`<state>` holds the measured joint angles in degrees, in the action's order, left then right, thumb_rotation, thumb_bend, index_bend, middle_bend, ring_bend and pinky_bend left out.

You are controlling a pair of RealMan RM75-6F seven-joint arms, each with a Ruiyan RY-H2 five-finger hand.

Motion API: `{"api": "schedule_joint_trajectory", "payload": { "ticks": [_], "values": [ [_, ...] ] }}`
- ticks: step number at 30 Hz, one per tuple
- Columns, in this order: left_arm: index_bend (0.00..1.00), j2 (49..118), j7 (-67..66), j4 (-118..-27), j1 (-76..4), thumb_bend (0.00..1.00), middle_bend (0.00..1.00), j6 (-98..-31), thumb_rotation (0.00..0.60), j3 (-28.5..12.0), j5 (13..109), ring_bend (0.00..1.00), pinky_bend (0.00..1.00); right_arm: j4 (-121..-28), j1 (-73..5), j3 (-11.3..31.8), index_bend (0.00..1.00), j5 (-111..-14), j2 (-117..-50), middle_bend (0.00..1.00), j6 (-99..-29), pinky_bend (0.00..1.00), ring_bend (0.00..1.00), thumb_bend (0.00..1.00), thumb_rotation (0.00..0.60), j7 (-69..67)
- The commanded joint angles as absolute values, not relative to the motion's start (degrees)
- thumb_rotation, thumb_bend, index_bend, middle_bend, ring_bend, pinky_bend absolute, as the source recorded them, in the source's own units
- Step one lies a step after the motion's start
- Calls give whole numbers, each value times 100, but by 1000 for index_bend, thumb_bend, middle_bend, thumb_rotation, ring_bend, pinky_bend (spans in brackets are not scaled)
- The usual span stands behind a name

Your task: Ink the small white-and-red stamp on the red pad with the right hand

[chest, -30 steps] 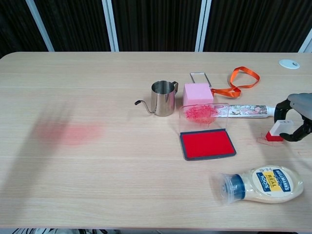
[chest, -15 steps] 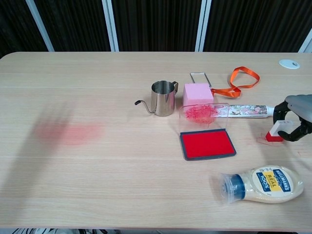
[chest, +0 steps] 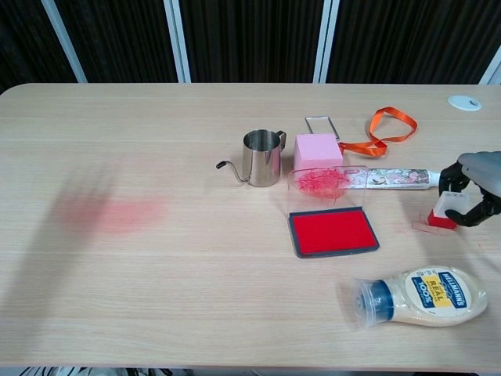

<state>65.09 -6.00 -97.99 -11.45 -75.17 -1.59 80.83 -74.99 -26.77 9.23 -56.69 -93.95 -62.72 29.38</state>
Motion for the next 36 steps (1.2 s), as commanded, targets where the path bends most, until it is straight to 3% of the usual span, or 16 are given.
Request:
{"api": "schedule_joint_trajectory", "payload": {
  "ticks": [1, 11, 23, 36],
  "values": [
    [0, 6508, -601, -9802, -1145, 1, 0, -7515, 600, -159, 8078, 0, 0, -7460, -2665, 896, 685, -5778, -9410, 588, -6322, 297, 346, 514, 600, 2845],
    [0, 6503, -604, -9820, -1145, 1, 0, -7504, 600, -159, 8053, 0, 0, -7679, -2635, 806, 714, -6183, -9199, 616, -6380, 343, 407, 573, 600, 2568],
    [0, 6507, -615, -9847, -1139, 1, 0, -7505, 600, -150, 8045, 0, 0, -8326, -2646, 510, 769, -7513, -8476, 663, -6449, 371, 466, 614, 600, 1464],
    [0, 6494, -572, -9861, -1134, 1, 0, -7513, 600, -156, 8040, 0, 0, -8732, -2897, 479, 792, -7749, -8708, 682, -6218, 371, 467, 614, 600, 1743]
  ]
}}
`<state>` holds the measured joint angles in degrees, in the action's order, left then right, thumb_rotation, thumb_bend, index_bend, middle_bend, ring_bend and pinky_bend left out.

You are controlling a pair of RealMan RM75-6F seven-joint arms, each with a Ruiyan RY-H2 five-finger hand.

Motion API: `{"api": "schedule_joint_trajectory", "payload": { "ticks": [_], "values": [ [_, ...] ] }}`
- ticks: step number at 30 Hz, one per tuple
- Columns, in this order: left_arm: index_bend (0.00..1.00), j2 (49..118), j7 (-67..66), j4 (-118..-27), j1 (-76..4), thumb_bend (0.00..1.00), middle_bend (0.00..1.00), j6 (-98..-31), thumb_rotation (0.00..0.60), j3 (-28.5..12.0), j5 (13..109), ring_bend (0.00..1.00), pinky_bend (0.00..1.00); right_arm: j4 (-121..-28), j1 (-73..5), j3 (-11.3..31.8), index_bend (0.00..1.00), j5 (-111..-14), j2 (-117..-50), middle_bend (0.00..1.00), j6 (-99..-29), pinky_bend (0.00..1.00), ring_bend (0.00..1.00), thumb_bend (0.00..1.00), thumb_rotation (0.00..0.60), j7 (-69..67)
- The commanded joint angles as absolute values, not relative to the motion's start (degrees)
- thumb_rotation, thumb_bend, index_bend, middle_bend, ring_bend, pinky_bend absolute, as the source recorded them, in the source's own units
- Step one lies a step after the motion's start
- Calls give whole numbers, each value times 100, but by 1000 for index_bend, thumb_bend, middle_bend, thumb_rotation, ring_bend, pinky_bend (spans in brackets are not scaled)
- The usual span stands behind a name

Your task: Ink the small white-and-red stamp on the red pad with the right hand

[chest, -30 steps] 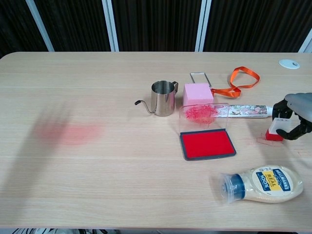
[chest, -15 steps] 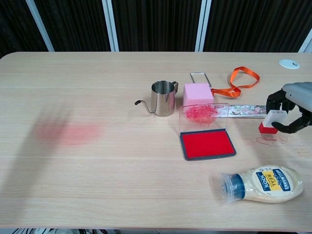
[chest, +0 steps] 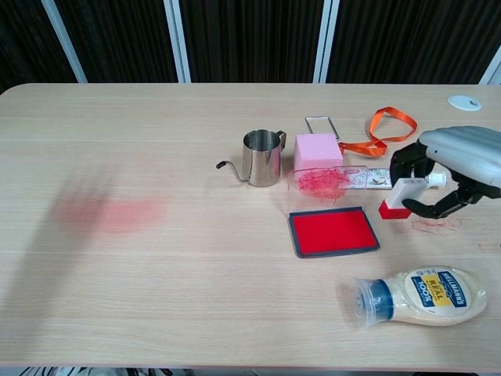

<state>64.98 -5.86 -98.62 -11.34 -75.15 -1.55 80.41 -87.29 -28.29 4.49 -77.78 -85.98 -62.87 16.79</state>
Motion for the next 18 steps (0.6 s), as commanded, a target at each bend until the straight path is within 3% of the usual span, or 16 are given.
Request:
{"api": "schedule_joint_trajectory", "payload": {
  "ticks": [1, 18],
  "values": [
    [0, 6491, -562, -9860, -1136, 1, 0, -7507, 600, -156, 8040, 0, 0, -8704, -2919, 492, 792, -7746, -8765, 683, -6209, 371, 467, 614, 600, 1761],
    [0, 6435, -420, -9865, -1170, 1, 0, -7418, 600, -154, 8033, 0, 0, -8045, -3163, 676, 799, -7400, -9651, 686, -5992, 371, 467, 615, 600, 1839]
  ]
}}
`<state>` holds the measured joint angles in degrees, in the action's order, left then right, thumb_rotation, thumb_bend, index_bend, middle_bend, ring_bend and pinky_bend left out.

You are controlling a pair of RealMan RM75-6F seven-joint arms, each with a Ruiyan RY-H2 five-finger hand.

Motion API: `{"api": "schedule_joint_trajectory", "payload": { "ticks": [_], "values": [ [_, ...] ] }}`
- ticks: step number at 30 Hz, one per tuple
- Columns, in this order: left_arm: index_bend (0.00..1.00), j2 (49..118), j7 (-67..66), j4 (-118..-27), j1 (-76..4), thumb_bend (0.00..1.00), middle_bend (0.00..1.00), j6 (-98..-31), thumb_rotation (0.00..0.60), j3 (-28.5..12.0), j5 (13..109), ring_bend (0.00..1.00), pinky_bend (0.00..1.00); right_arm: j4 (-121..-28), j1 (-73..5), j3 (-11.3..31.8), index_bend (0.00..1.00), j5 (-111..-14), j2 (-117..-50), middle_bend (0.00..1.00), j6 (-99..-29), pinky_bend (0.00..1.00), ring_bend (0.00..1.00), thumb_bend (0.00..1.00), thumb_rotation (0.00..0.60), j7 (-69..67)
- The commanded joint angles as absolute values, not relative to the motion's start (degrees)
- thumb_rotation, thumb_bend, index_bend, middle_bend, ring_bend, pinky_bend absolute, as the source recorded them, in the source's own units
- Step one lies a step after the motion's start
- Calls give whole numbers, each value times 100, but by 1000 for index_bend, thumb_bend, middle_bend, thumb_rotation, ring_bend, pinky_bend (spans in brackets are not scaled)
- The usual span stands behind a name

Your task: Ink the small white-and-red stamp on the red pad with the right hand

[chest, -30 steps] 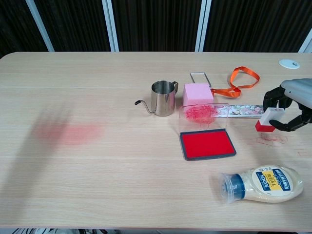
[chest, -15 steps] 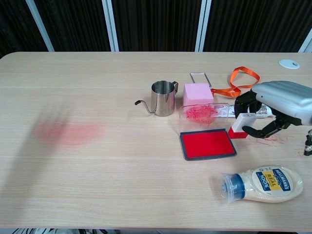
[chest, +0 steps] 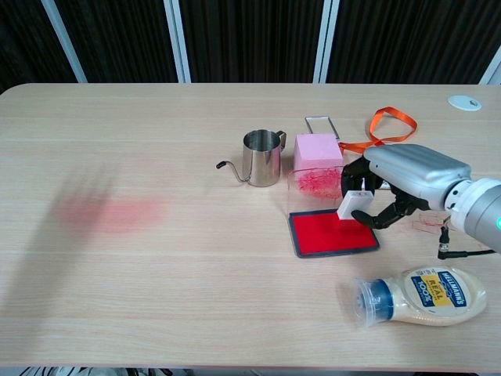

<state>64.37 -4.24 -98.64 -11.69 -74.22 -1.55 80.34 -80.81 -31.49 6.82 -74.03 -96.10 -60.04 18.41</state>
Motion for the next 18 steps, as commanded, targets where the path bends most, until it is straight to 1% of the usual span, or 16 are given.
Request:
{"api": "schedule_joint_trajectory", "payload": {
  "ticks": [1, 18],
  "values": [
    [0, 6434, -418, -9865, -1171, 1, 0, -7415, 600, -152, 8032, 0, 0, -8030, -3167, 671, 800, -7405, -9669, 686, -5992, 371, 467, 616, 600, 1837],
    [0, 6423, -395, -9887, -1183, 1, 0, -7385, 600, -151, 8010, 0, 0, -7656, -3253, 664, 807, -7293, -10095, 690, -5900, 371, 474, 618, 600, 1906]
  ]
}}
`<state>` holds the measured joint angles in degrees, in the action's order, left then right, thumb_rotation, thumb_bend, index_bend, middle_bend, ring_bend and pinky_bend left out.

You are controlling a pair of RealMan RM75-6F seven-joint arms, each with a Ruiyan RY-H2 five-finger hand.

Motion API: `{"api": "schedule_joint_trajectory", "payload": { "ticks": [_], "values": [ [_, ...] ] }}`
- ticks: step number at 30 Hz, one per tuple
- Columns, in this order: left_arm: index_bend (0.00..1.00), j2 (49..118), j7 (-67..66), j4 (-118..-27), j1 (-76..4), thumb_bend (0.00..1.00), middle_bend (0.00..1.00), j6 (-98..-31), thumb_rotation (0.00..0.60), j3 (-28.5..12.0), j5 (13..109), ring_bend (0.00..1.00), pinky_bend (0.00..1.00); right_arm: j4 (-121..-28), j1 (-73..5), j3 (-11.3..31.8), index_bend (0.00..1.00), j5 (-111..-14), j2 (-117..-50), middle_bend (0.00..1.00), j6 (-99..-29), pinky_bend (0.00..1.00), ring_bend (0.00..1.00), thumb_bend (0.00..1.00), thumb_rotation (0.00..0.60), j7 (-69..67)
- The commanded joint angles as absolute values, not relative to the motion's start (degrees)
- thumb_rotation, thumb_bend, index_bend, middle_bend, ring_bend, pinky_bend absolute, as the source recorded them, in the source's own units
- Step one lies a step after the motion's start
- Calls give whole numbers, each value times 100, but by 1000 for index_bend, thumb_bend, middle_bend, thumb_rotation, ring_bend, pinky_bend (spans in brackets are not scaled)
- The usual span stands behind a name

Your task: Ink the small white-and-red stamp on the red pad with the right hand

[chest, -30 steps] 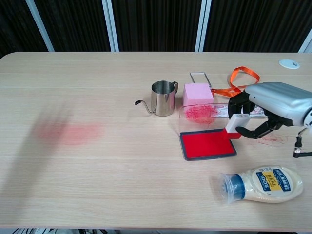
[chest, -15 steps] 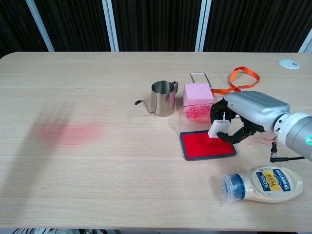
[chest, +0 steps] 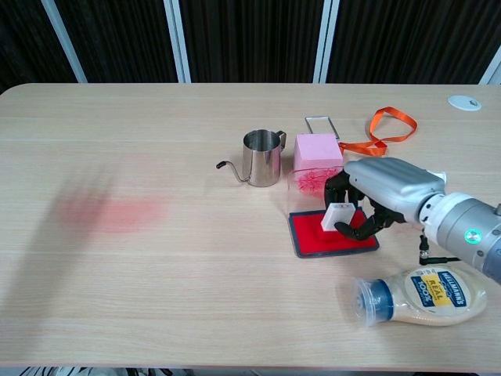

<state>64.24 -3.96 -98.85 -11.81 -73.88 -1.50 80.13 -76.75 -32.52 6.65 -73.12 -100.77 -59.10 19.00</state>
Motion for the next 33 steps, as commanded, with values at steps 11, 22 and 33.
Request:
{"api": "schedule_joint_trajectory", "payload": {
  "ticks": [11, 22, 33],
  "values": [
    [0, 6421, -393, -9888, -1188, 1, 0, -7373, 600, -146, 8007, 0, 0, -7510, -3246, 658, 812, -7192, -10176, 696, -5854, 371, 474, 618, 600, 1934],
    [0, 6416, -396, -9891, -1192, 1, 0, -7362, 600, -140, 8001, 0, 0, -7427, -3219, 621, 820, -7152, -10221, 704, -5826, 371, 476, 626, 600, 1920],
    [0, 6409, -392, -9901, -1191, 1, 0, -7361, 600, -135, 8002, 0, 0, -7586, -3243, 700, 820, -7233, -10180, 704, -5965, 371, 476, 625, 600, 1986]
  ]
}}
